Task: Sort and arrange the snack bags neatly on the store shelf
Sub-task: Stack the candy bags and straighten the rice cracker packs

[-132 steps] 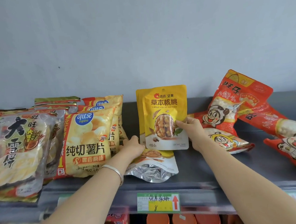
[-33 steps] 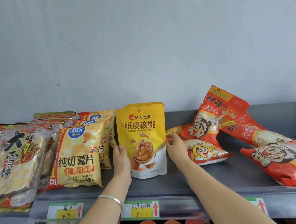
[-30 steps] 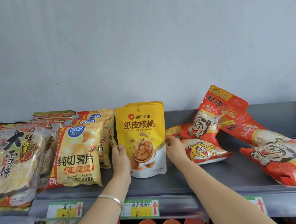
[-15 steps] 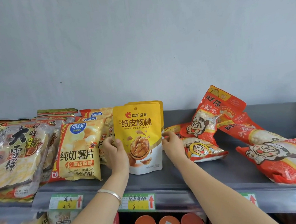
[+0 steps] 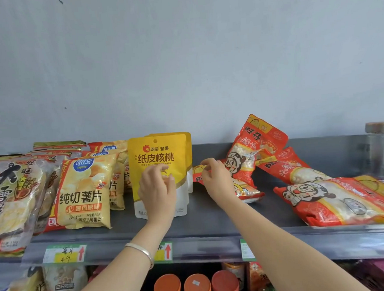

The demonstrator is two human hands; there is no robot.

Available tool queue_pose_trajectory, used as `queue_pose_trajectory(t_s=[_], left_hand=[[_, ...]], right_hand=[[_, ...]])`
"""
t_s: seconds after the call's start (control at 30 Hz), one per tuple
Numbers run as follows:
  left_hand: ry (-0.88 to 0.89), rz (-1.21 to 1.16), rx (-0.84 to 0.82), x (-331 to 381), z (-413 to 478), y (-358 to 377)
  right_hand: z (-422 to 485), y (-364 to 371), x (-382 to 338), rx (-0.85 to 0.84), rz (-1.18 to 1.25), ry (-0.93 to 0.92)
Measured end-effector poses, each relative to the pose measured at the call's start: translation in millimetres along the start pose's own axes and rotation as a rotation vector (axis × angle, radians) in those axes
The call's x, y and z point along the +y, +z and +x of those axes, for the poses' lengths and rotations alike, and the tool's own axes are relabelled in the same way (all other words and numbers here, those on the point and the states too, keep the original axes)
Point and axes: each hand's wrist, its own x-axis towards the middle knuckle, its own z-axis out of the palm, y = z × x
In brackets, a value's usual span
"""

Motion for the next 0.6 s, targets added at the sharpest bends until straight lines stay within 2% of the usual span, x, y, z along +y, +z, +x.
queue_pose_trajectory(t_s=[0.1,0.2,0.33,0.4,0.53,0.6], left_hand=[[0.206,-0.075,-0.086,26,-7,18],[0.258,-0.149,-0.265,43,-11,45],[0.076,-0.18,-0.47,60,-10,81],[-0.004,-0.179,-0.526,63,-5,98],[-0.016,-0.131,-0.63,60,7,131],[-0.109,-0.128,-0.645,56,13,143]], right_hand=[[3,-17,10,0.041,-0.013,0.019],[8,-33,23,0.075,0.019,0.099],[18,-52,40,0.124,0.073,0.234],[25,-55,51,0.138,0.091,0.295],[47,-54,73,0.121,0.031,0.406],[61,-53,85,0.147,0.035,0.488]])
